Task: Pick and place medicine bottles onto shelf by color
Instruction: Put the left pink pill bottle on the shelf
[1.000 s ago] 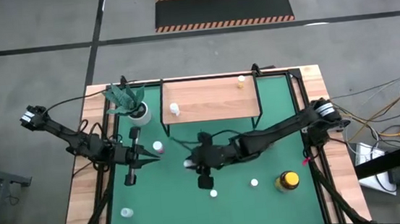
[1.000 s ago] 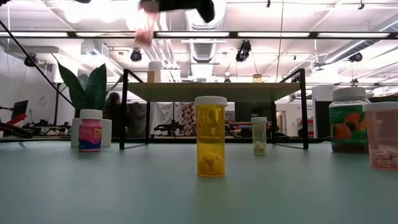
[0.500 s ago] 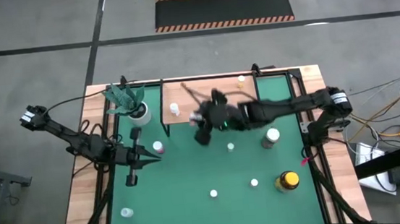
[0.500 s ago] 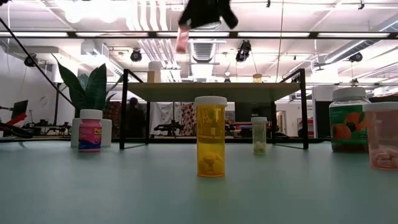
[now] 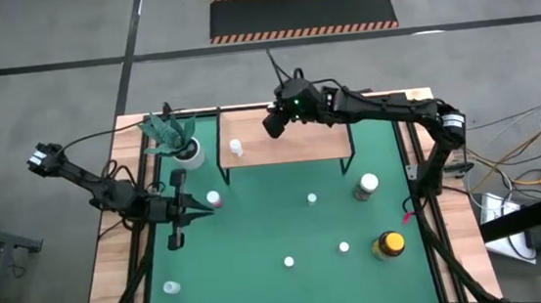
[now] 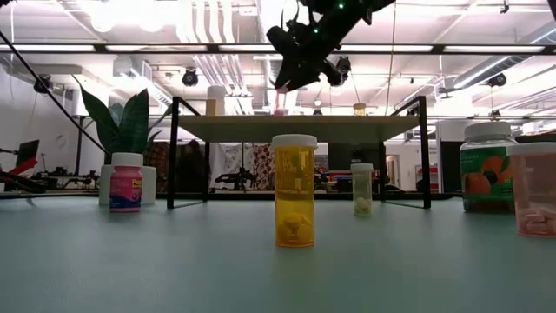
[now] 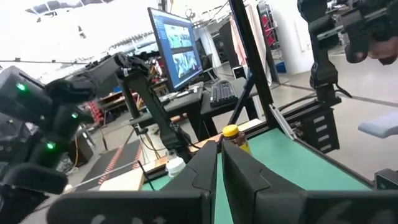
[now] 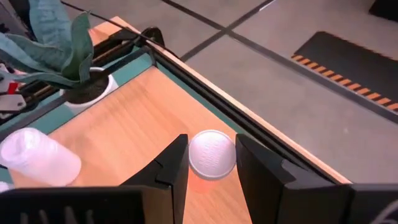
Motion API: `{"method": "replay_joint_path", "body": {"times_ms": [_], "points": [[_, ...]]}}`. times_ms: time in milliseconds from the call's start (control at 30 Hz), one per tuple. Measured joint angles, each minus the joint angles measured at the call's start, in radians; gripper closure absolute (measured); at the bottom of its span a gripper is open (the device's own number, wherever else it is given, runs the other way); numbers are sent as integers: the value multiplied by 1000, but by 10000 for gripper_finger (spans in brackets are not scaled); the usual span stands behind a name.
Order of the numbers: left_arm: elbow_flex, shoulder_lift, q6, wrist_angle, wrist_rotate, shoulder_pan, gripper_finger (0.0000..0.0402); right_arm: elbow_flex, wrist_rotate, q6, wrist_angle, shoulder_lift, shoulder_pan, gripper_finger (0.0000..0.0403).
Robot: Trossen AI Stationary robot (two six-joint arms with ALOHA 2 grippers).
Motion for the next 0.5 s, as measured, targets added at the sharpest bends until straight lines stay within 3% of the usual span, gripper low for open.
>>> {"method": "replay_joint_path", "body": {"times_ms": [500], "points": [[0, -11, 26, 11, 0, 0, 394, -8, 81, -44, -4, 59, -3, 294]]}}
